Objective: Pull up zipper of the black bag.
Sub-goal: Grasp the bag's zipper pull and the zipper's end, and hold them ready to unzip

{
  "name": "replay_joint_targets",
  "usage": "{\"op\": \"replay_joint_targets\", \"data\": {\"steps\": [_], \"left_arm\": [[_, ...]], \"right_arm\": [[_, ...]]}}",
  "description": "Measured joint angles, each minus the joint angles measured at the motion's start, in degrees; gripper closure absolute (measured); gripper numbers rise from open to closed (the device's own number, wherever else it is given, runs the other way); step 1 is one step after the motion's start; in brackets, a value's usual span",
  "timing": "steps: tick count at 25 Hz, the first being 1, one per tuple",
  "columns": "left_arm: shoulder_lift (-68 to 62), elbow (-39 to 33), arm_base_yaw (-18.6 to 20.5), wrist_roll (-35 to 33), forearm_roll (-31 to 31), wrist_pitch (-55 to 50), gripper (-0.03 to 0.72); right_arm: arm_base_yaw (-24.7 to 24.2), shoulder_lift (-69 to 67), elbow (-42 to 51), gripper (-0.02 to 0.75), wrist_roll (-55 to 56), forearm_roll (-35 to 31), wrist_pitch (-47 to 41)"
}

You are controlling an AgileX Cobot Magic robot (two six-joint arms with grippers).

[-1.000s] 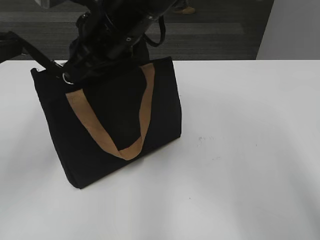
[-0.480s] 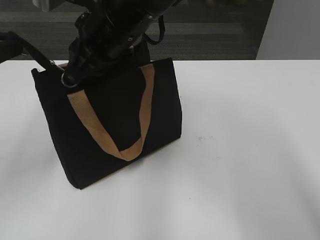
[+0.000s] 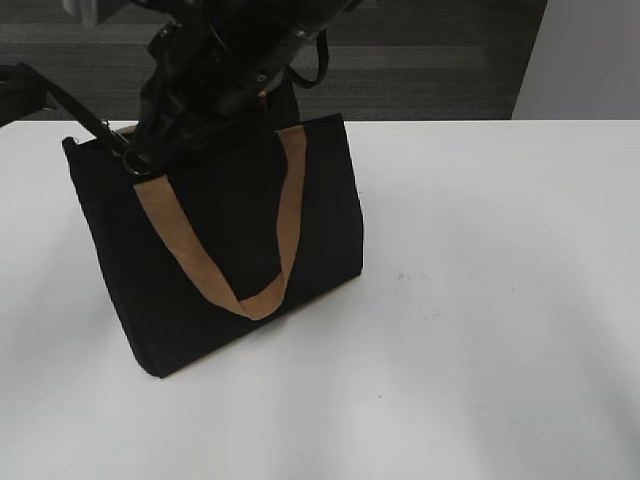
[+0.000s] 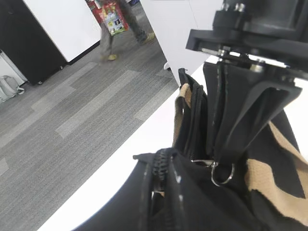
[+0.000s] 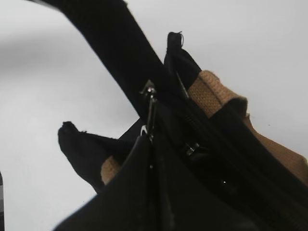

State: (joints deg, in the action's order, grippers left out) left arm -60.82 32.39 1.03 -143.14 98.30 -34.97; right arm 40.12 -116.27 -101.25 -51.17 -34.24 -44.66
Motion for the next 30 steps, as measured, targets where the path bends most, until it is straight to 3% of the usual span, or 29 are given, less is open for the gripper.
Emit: {"op": "replay_joint_targets", "data": {"steps": [11,19,30], "left_arm": [[0.0,0.0,0.0,0.3,-0.8,0.7,0.657],[0.1,0.0,0.0,17.0,-25.0,1.6,0.657],[0.1,0.0,0.0,20.2,-30.0,5.3,0.657]], "right_arm": [[0.0,1.3,0.0,0.739,-1.1,0.0,-0.8],[-1.8,1.3,0.0,0.739,-0.3,0.2,-1.2],[-4.1,1.3,0.0,0.739,0.2,0.3,-3.0]]}}
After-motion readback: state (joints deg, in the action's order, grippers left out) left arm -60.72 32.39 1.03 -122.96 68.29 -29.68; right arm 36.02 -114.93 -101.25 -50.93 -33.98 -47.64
